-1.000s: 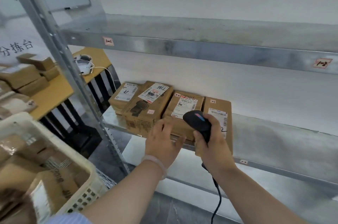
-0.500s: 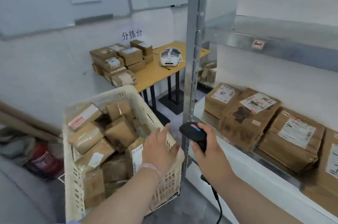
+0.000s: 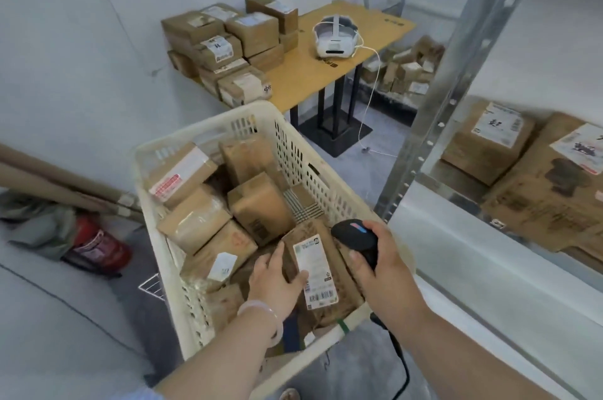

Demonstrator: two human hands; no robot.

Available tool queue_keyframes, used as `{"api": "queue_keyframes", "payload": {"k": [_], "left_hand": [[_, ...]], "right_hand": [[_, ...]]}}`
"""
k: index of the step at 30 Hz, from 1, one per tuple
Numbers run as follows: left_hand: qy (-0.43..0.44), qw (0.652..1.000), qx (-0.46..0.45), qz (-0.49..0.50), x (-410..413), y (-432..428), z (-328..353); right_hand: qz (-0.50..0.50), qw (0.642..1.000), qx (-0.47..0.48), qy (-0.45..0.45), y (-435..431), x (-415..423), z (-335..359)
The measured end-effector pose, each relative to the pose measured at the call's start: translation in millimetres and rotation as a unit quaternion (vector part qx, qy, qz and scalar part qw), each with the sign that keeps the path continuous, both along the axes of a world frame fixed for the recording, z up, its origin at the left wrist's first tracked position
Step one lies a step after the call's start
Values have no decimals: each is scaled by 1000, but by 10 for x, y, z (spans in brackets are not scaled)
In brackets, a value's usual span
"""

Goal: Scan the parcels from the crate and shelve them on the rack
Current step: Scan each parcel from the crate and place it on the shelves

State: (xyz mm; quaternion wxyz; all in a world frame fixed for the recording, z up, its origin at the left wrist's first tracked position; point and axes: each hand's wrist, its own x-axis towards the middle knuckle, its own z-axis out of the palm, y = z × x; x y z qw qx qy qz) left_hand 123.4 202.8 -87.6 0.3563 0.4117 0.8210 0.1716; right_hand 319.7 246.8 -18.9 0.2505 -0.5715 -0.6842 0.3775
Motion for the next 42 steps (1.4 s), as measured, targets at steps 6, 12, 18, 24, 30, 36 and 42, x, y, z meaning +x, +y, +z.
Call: {"api": "queue_keyframes", "payload": {"k": [6,12,18,24,30,36,42], "left_hand": [[-118,992,-39,3,39,81,-189],[-191,979,-33,58,83,165,-248],[-194,976,-42,87,150,189,-274],[-213,973,0,91,179,152,-147],[-163,981,105,28,134,163,270],[-112,974,180,-79,138,227,866],[-57,953,244,-168,366,329,1413]], "right_hand": [[6,998,-46,-44,45,-122,-158],[31,993,-87,-79,150,-215,-311],[34,993,-99,-54,201,-148,-375],[26,994,-101,-24,166,-110,-333],[-24,996,-56,70,129,-9,-68],[-52,988,-8,145,168,149,428],[-71,977,63,193,196,459,973]]}}
